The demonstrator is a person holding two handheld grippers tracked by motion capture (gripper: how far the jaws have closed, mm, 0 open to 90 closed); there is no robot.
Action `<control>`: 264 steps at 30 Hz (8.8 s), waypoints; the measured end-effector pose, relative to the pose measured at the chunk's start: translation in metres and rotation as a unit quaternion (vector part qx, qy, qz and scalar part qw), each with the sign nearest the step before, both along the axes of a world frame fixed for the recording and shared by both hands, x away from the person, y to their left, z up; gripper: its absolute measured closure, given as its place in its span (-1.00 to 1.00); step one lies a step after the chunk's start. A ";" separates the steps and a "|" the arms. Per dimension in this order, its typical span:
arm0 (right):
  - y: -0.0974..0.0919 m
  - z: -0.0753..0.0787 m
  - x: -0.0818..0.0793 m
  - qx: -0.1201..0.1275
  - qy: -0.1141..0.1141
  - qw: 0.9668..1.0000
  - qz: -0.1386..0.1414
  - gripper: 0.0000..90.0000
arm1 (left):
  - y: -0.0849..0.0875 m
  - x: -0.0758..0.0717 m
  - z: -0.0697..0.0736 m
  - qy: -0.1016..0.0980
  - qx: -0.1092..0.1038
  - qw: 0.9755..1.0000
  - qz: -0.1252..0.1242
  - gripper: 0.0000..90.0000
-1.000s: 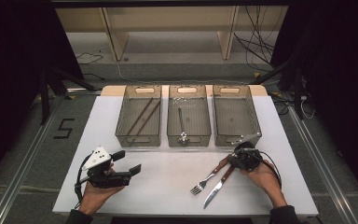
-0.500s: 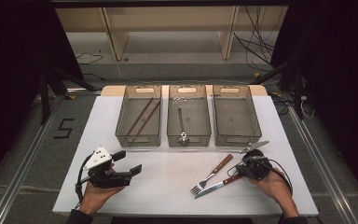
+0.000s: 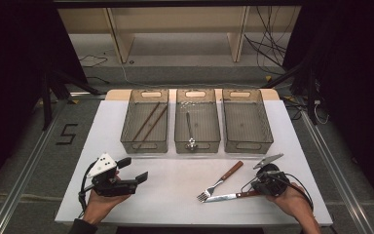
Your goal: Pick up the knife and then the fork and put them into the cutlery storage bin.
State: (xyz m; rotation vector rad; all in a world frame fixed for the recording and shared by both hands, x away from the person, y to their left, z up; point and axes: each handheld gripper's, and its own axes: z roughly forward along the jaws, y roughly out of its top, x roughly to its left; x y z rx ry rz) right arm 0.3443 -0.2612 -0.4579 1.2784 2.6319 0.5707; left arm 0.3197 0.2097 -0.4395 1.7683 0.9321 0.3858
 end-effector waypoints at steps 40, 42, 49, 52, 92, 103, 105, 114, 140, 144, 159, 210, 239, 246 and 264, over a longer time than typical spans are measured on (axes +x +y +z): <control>0.050 0.006 0.010 -0.115 0.064 0.967 0.217 0.18 | 0.000 0.001 -0.001 0.000 -0.003 1.000 0.003 -0.67; 0.051 0.005 0.009 -0.119 0.069 0.965 0.222 0.26 | 0.000 0.001 -0.001 0.000 -0.003 1.000 0.003 -0.67; 0.055 0.005 0.007 -0.135 0.073 0.959 0.240 0.41 | 0.000 0.001 -0.001 0.000 -0.002 1.000 0.003 -0.67; 0.056 0.005 0.005 -0.143 0.073 0.955 0.251 0.46 | 0.000 0.001 -0.001 0.000 -0.002 1.000 0.002 -0.67; 0.047 0.014 -0.011 -0.149 0.073 0.943 0.287 0.72 | 0.000 0.001 -0.001 0.000 0.002 1.000 0.000 -0.67; 0.033 0.030 -0.011 -0.105 0.051 0.957 0.266 0.72 | 0.000 0.002 -0.002 0.002 0.003 1.000 0.001 -0.67; 0.032 0.034 -0.007 -0.086 0.036 0.962 0.256 0.72 | 0.000 0.002 -0.002 0.001 0.003 1.000 0.001 -0.67; 0.022 0.048 0.020 0.015 -0.006 0.987 0.159 0.72 | 0.002 0.002 -0.001 0.000 0.001 1.000 0.004 -0.67; 0.008 0.094 0.092 0.119 -0.091 0.989 0.000 0.72 | 0.002 0.001 -0.001 -0.004 -0.004 1.000 0.008 -0.67; 0.008 0.098 0.104 0.121 -0.099 0.987 -0.023 0.72 | 0.003 0.001 0.000 -0.004 -0.004 1.000 0.007 -0.67; 0.010 0.092 0.141 0.132 -0.097 0.982 -0.097 0.72 | 0.003 0.001 0.000 -0.004 -0.006 1.000 0.006 -0.67; 0.035 0.087 0.131 0.161 -0.102 0.978 -0.085 -0.16 | 0.003 0.001 0.000 -0.004 -0.004 1.000 0.006 -0.67; 0.050 0.051 0.056 0.159 -0.105 0.982 0.014 0.33 | 0.003 0.000 0.000 -0.005 -0.005 1.000 0.004 -0.67; 0.053 0.029 0.060 0.114 -0.098 0.989 0.006 0.72 | 0.003 0.000 -0.001 -0.005 -0.006 1.000 0.004 -0.67; 0.050 -0.005 0.069 0.053 -0.067 0.996 -0.008 1.00 | 0.003 0.000 -0.001 -0.006 -0.005 1.000 0.002 -0.67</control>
